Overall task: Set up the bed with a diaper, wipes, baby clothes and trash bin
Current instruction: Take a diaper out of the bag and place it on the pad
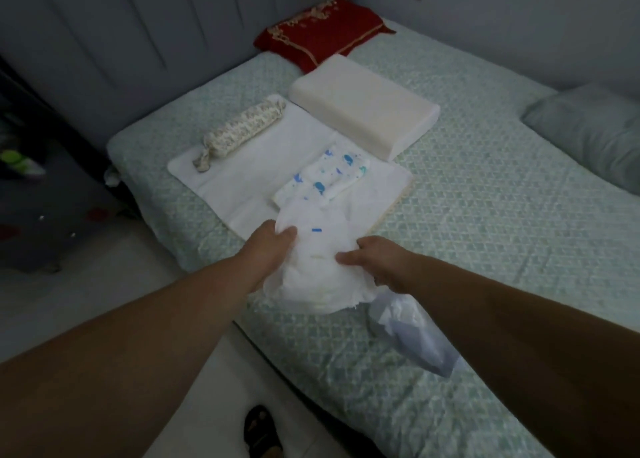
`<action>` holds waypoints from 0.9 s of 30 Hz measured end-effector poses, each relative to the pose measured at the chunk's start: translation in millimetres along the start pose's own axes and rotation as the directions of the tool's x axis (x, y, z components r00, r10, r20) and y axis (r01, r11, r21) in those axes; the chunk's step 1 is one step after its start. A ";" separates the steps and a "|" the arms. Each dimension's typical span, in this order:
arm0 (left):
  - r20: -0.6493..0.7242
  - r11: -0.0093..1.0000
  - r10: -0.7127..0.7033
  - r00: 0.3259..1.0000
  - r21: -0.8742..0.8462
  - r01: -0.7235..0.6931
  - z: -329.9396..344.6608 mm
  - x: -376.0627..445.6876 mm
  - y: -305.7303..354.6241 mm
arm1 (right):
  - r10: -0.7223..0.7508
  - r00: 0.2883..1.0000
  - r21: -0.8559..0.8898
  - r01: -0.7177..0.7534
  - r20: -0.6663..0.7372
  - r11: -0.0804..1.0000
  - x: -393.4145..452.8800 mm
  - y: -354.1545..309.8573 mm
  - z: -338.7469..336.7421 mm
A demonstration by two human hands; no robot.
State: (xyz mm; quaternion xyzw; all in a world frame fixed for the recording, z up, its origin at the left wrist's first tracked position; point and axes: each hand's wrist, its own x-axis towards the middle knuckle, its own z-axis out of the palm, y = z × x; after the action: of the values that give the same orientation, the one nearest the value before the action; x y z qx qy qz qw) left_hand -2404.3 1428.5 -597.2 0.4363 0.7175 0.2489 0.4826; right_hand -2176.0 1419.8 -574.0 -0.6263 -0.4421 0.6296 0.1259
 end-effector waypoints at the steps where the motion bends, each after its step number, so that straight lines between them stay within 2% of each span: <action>1: -0.013 0.998 -0.010 1.000 0.067 0.011 -14.1 5.4 -6.0 | -0.013 0.999 -0.035 0.012 -0.031 0.999 7.1 -5.3 13.0; 4: 0.103 0.991 -0.100 0.990 0.101 0.089 -57.3 20.5 -21.2 | -0.057 0.990 -0.146 0.038 -0.132 0.989 33.2 -20.1 52.0; 7: 0.212 0.975 -0.150 0.966 0.195 0.108 -87.3 33.4 -34.0 | -0.118 0.975 -0.389 0.035 -0.190 0.921 56.0 -32.2 82.2; 8: 0.223 0.973 -0.156 0.962 0.203 0.111 -93.4 38.1 -37.8 | -0.127 0.970 -0.421 0.030 -0.205 0.906 62.9 -34.9 89.6; 17: 0.199 0.958 -0.035 0.979 0.287 -0.024 -91.6 83.8 -66.6 | -0.075 0.956 -0.378 -0.040 -0.285 0.925 128.1 -30.3 113.1; 23: 0.171 0.970 -0.068 0.983 0.243 0.025 -71.9 121.5 -83.0 | -0.030 0.966 -0.336 -0.060 -0.256 0.940 172.1 -22.7 104.2; 27: 0.171 0.980 -0.049 0.984 0.201 0.014 -56.0 150.4 -94.9 | -0.075 0.976 -0.373 -0.006 -0.202 0.928 199.4 -16.9 102.8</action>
State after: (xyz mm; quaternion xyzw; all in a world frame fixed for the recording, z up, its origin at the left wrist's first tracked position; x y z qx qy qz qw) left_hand -2514.9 1515.4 -719.5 0.4908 0.7005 0.1290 0.5017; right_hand -2311.9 1530.6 -715.0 -0.6947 -0.5482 0.4615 0.0630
